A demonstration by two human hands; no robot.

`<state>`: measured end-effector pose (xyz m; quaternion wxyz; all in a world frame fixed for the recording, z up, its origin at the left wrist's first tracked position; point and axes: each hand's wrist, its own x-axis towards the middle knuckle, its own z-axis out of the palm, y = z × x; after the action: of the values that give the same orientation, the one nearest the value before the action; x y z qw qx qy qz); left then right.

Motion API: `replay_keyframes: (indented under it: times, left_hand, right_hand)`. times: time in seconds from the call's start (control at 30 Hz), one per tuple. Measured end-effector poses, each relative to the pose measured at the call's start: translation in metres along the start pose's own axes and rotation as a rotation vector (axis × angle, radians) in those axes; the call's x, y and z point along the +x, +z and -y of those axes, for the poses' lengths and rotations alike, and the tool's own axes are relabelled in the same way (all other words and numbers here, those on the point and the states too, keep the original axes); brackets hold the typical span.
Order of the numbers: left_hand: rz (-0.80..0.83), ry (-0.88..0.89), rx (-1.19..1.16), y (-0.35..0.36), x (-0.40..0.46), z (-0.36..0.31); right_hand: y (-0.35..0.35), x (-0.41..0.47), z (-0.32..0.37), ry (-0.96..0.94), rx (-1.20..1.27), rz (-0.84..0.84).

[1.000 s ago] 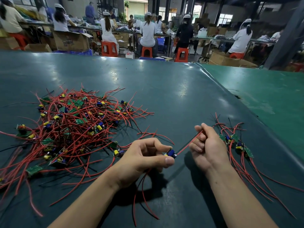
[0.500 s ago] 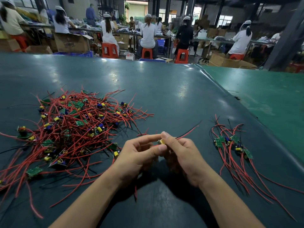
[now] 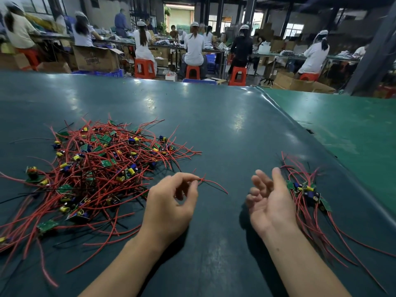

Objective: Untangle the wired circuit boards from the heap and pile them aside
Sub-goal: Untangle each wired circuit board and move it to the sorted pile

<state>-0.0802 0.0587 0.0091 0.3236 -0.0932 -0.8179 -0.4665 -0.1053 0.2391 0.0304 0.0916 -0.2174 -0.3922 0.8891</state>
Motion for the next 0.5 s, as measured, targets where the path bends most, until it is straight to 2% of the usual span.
replay_keyframes:
  times: [0.07, 0.1, 0.2, 0.3, 0.4, 0.5]
  left_hand:
    - [-0.066, 0.203, 0.232, -0.005, 0.001, 0.003]
    - [-0.119, 0.227, 0.338, -0.009, 0.004, 0.006]
    - [-0.223, 0.029, 0.652, -0.020, 0.012, 0.017]
    - [-0.097, -0.227, 0.831, -0.026, 0.015, 0.026]
    - [-0.028, -0.269, 0.911, -0.027, 0.015, 0.028]
    - [-0.075, -0.269, 0.892, -0.027, 0.016, 0.029]
  right_hand:
    - [0.004, -0.001, -0.004, -0.046, -0.084, 0.040]
    - [0.005, -0.002, -0.006, -0.072, -0.116, 0.055]
    - [0.005, -0.003, -0.010, -0.100, -0.174, 0.090]
    - [0.004, -0.002, -0.011, -0.086, -0.207, 0.114]
    - [0.004, -0.002, -0.012, -0.082, -0.250, 0.145]
    - [0.005, -0.003, -0.013, -0.084, -0.280, 0.175]
